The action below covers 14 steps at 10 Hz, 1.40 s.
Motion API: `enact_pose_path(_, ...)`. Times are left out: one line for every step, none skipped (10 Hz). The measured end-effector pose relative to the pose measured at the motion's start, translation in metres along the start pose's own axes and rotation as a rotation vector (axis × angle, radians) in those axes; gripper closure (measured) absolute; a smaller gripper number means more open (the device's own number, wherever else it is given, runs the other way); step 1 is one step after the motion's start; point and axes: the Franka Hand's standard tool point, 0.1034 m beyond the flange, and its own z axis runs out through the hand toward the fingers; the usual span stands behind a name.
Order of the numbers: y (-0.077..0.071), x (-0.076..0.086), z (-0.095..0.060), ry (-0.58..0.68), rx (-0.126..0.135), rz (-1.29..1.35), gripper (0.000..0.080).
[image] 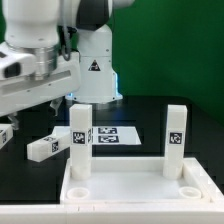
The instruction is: Assemble desk
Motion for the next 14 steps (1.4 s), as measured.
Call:
enact_pose_path(0.000, -0.004, 0.007, -0.027, 0.064, 0.199, 0.0151)
enact_pose_path(0.011, 0.000, -0.001, -0.038, 0.087, 0.247, 0.0151)
enact_pose_path(0.013, 0.005, -0.004, -0.023, 0.074, 0.314, 0.0151)
enact_pose_path(0.009, 0.007, -0.002, -0.025, 0.083, 0.367, 0.0151)
enact_pose_path(0.009, 0.007, -0.002, -0.024, 0.084, 0.389, 0.0151)
enact_pose_path(0.006, 0.008, -0.001, -0.029, 0.112, 0.498, 0.0151)
enact_pose_path(0.004, 0.009, 0.001, -0.060, 0.207, 0.663, 0.0151)
enact_pose_path(0.006, 0.011, 0.002, -0.095, 0.285, 0.777, 0.0151)
enact_pose_path(0.011, 0.013, 0.000, -0.114, 0.333, 0.876, 0.0151)
enact_pose_path(0.011, 0.015, 0.001, -0.114, 0.324, 0.919, 0.0151)
enact_pose_path(0.008, 0.017, 0.001, -0.118, 0.324, 0.929, 0.0151)
enact_pose_path(0.008, 0.018, 0.001, -0.117, 0.333, 0.936, 0.0151)
enact_pose_path(-0.001, 0.018, 0.002, -0.171, 0.430, 0.987, 0.0151)
enact_pose_path(0.004, 0.023, 0.003, -0.185, 0.490, 1.014, 0.0151)
